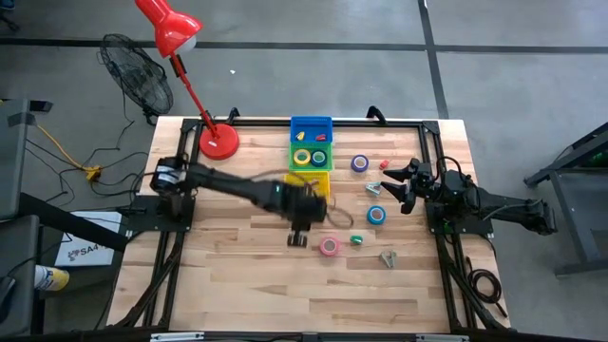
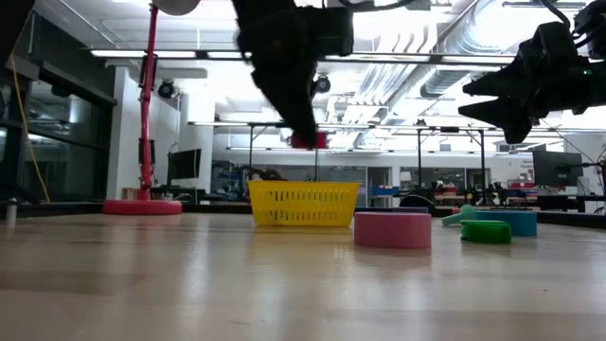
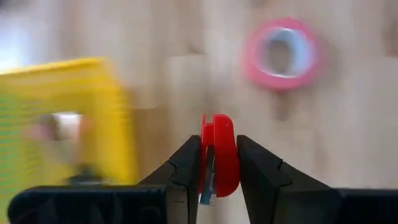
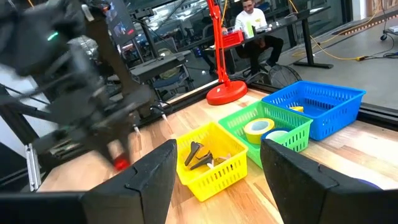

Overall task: Pick and place Stapler, Stapler remover, tape
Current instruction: Put the bottom red stapler into the blue bin

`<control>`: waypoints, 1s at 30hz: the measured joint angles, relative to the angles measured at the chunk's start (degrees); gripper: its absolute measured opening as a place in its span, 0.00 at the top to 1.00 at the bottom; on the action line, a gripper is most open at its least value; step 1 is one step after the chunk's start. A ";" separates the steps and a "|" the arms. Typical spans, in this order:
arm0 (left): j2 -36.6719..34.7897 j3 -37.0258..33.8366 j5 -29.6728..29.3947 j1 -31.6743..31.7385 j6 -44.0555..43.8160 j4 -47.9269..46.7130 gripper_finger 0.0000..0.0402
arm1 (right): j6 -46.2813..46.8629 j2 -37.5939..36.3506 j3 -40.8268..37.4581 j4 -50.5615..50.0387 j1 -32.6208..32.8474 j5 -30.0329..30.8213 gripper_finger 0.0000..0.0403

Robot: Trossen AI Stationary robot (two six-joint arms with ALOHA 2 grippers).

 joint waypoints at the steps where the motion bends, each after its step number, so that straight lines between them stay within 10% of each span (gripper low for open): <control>1: -0.28 0.33 -0.77 1.45 0.47 -0.85 0.80 | 0.00 0.00 0.01 0.00 0.01 -0.01 0.45; 20: -0.43 6.10 -4.55 26.45 20.16 -1.04 0.80 | 0.00 -0.02 0.00 0.00 0.00 0.00 0.45; 30: 0.35 6.16 4.41 36.69 45.88 4.74 0.80 | 0.00 -0.02 -0.01 0.00 0.00 -0.01 0.45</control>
